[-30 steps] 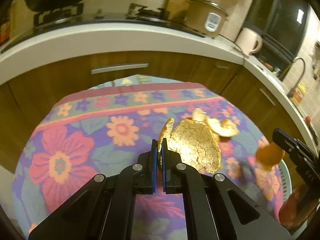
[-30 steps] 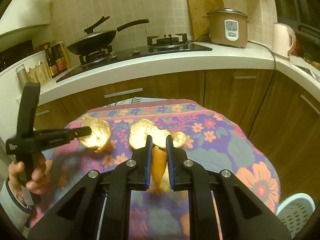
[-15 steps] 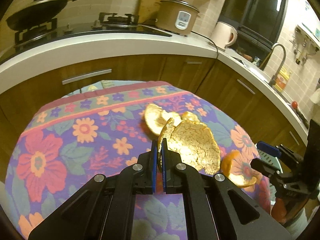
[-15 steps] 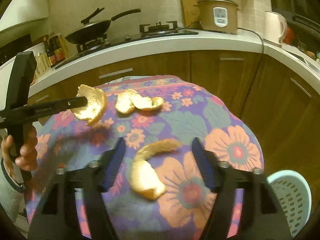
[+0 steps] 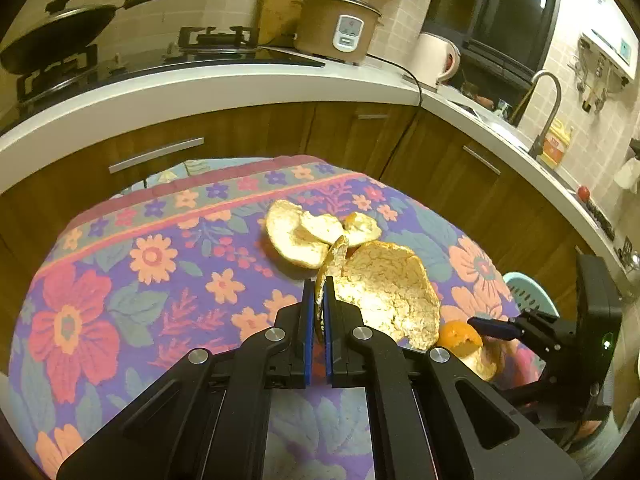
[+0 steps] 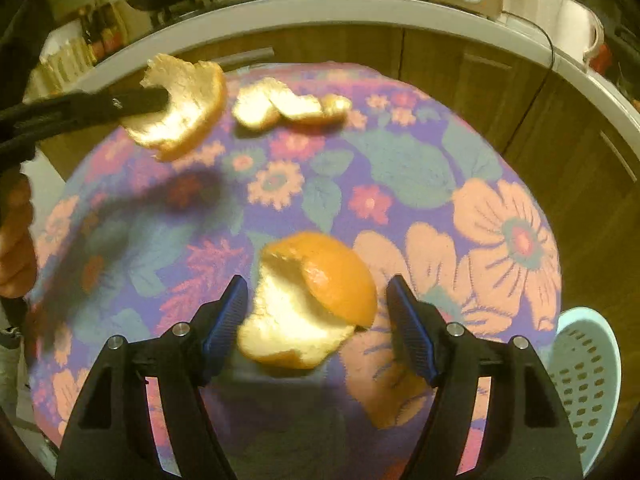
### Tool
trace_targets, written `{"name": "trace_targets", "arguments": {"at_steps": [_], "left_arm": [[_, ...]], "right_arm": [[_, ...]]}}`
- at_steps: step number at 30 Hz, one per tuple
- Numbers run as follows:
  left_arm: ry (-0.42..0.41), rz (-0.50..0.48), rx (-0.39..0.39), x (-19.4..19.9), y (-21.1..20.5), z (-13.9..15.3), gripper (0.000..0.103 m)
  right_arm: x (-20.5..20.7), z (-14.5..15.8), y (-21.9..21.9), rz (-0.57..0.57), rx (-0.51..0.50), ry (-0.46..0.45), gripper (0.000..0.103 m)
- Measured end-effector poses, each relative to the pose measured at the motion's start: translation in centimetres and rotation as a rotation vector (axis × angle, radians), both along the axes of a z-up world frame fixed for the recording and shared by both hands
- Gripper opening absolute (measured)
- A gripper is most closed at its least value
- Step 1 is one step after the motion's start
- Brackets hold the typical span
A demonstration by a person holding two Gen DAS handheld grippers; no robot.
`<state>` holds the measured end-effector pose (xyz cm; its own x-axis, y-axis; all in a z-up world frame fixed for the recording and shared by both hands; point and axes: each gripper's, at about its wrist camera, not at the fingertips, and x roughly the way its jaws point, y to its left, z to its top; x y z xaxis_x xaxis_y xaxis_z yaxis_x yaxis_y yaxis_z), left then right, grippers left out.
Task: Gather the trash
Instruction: 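Grasp a large orange peel with the left tool while the right tool grasps another peel, then carry both orange peels over the blue basket and open both tools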
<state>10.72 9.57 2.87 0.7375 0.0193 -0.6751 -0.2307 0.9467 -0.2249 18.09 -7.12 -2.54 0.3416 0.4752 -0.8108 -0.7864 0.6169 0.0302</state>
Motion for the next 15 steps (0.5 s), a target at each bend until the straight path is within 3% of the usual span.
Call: {"name": "trace_targets", "arguments": {"at_steps": [3, 4, 7, 15], "left_arm": [[0.005, -0.010, 0.003, 0.0, -0.4, 0.0, 0.002], [0.006, -0.013, 0.004, 0.0, -0.5, 0.0, 0.002], [0.001, -0.029, 0.005, 0.0, -1.2, 0.5, 0.002], [-0.014, -0.117, 0.018, 0.9, -5.4, 2.5, 0.002]], "right_arm": [[-1.4, 0.1, -0.1, 0.020, -0.011, -0.047, 0.031], [-1.6, 0.2, -0.2, 0.017, -0.011, -0.059, 0.025], [-2.2, 0.7, -1.1, 0.005, 0.025, -0.070, 0.018], [-2.6, 4.0, -6.6, -0.097, 0.122, -0.152, 0.016]]}}
